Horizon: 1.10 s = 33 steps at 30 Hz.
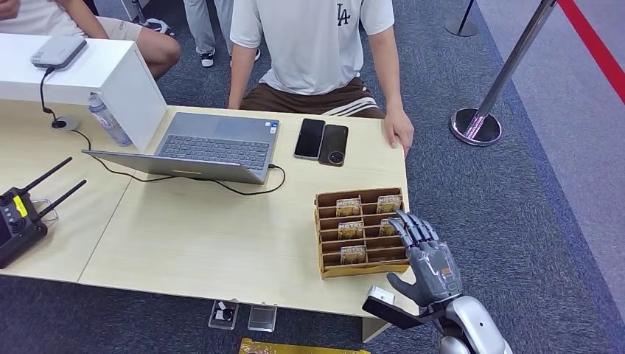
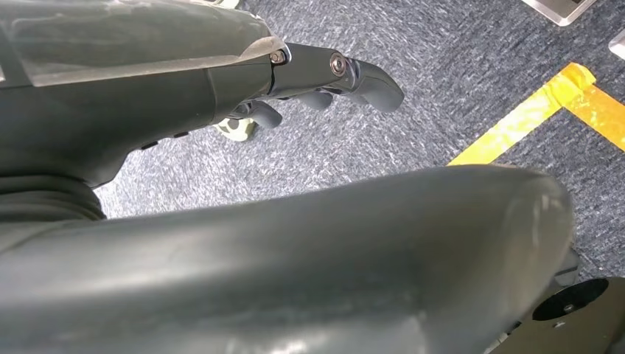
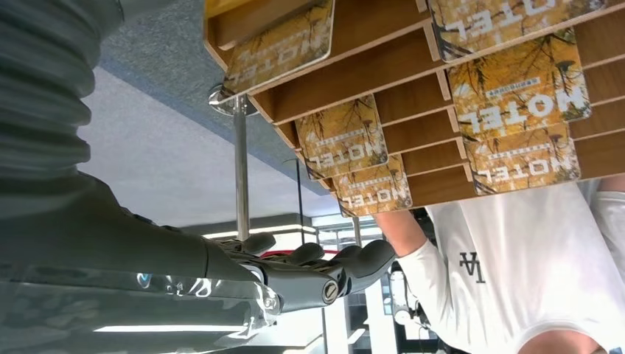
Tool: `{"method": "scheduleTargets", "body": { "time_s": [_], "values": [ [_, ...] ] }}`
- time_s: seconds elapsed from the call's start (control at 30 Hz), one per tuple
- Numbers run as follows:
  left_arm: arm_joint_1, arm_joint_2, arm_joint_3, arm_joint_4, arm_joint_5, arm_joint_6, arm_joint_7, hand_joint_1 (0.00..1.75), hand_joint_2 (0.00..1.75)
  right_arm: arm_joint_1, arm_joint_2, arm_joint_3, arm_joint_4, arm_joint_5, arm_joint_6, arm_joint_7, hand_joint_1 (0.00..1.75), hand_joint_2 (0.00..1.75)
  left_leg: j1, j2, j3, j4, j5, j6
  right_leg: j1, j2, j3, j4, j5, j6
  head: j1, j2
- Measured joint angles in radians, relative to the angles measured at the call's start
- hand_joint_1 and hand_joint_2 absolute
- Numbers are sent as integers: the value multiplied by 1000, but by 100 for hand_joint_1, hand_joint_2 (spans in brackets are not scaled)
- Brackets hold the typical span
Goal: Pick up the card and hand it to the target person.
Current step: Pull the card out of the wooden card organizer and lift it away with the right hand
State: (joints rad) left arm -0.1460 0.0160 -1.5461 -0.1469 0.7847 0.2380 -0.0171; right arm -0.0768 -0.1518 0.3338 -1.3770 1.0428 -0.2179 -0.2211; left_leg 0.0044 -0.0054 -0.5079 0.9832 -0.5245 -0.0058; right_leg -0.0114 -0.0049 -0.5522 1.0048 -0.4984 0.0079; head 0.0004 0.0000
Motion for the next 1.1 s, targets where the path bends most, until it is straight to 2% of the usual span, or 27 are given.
{"method": "scheduleTargets", "body": {
  "time_s": [0.3,0.33,0.4,0.5,0.6,0.7,0.97,1.07,1.1],
  "values": [
    [-1,0,0,0,0,0,3,0,0,1,10,-4,30,16,-1,9,26,175,0,0,0,0,0,0,0,0,0,0,0,0,0,0],
    [-1,0,-1,0,0,0,3,0,0,-1,13,-4,35,16,-1,10,33,175,0,0,0,0,0,0,0,0,0,0,0,0,0,0],
    [-1,0,-1,0,0,0,3,0,0,-3,16,-5,44,18,-1,10,58,175,0,0,0,0,0,0,0,0,0,0,0,0,0,0],
    [-1,0,-1,0,-1,0,3,0,0,-3,18,-5,53,23,-2,10,112,175,0,0,0,0,0,0,0,0,0,0,0,0,0,0],
    [-1,0,-2,0,-2,0,3,0,0,-3,19,-5,61,30,-4,11,140,175,0,0,0,0,0,0,0,0,0,0,0,0,0,0],
    [-1,0,-2,0,-7,0,3,0,0,-1,20,-5,68,35,-9,14,147,175,0,0,0,0,0,0,0,0,0,0,0,0,0,0],
    [-2,-2,-3,0,-21,0,-1,0,0,6,24,-8,76,47,-25,22,152,175,0,0,0,0,0,0,0,0,0,0,0,0,0,0],
    [-4,-2,-3,0,-26,1,-11,0,0,8,25,-14,76,50,-27,23,160,175,0,0,0,0,0,0,0,0,0,0,0,0,0,0],
    [-5,-3,-3,0,-27,2,-17,0,44,9,25,-15,76,51,-28,23,164,175,0,0,0,0,0,0,0,0,0,0,0,0,0,0]
  ]
}}
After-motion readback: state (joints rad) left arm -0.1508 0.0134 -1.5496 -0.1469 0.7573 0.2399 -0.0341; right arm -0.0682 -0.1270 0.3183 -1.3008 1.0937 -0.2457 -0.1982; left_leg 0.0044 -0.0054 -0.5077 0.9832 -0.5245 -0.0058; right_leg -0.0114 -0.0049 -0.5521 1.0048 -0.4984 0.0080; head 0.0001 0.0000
